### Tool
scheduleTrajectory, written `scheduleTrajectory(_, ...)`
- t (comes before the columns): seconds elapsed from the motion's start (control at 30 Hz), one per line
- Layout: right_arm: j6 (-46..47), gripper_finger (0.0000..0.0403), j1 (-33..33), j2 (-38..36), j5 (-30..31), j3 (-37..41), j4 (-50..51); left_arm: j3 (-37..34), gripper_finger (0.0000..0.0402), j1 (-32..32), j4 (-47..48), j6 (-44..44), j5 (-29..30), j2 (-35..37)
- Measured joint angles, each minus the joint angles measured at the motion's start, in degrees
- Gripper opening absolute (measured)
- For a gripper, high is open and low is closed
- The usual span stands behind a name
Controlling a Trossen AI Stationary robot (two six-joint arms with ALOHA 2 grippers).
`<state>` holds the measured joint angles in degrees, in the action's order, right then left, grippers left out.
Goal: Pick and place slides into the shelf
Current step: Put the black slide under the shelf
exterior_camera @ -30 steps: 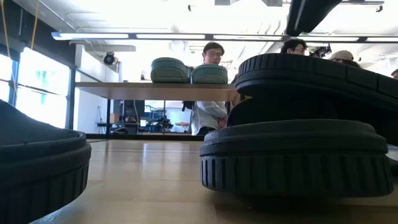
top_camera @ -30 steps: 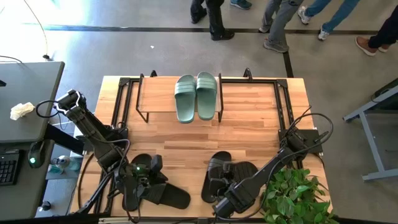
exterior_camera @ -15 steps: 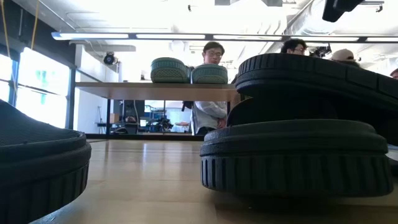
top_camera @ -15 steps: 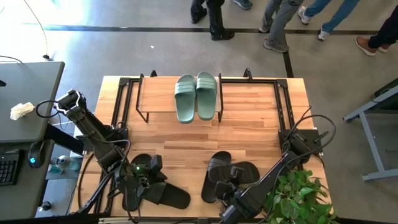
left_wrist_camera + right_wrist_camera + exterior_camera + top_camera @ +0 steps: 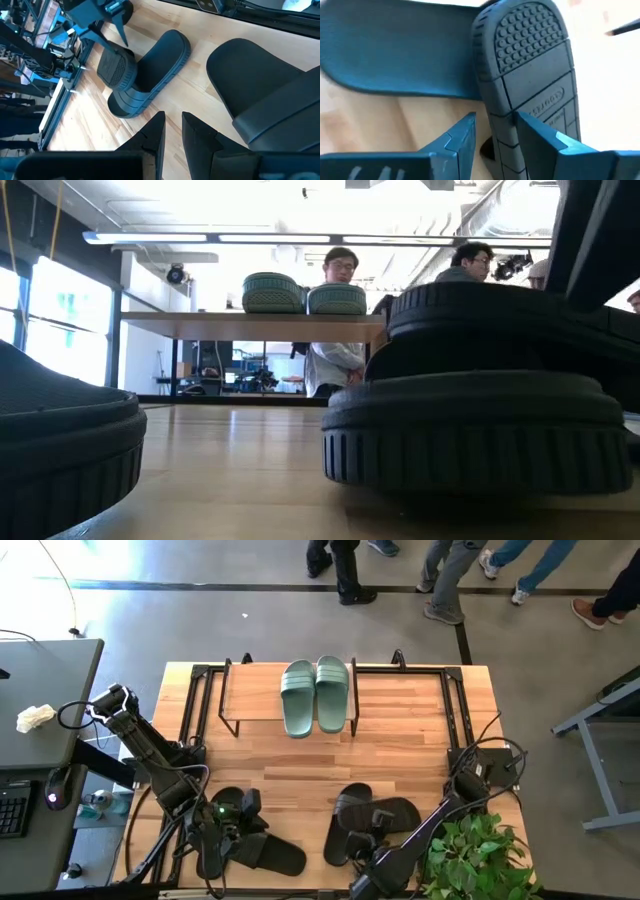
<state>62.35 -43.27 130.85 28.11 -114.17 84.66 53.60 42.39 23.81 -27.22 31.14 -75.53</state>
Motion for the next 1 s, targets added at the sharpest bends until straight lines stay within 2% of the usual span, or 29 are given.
scheduleTrajectory(0.27,3.83,0.0133,0.00,0.00,0.79,0.04,4.71,0.00,0.0053,0.00,-0.01,0.02,0.02,0.00)
scheduleTrajectory(0.53,4.48,0.0128,0.92,0.00,0.84,0.04,5.38,0.00,0.0053,0.00,-0.02,0.02,0.02,0.02)
scheduleTrajectory(1.0,2.21,0.0033,3.15,0.00,1.71,0.04,5.36,0.00,0.0053,0.00,-0.02,0.04,0.02,0.04)
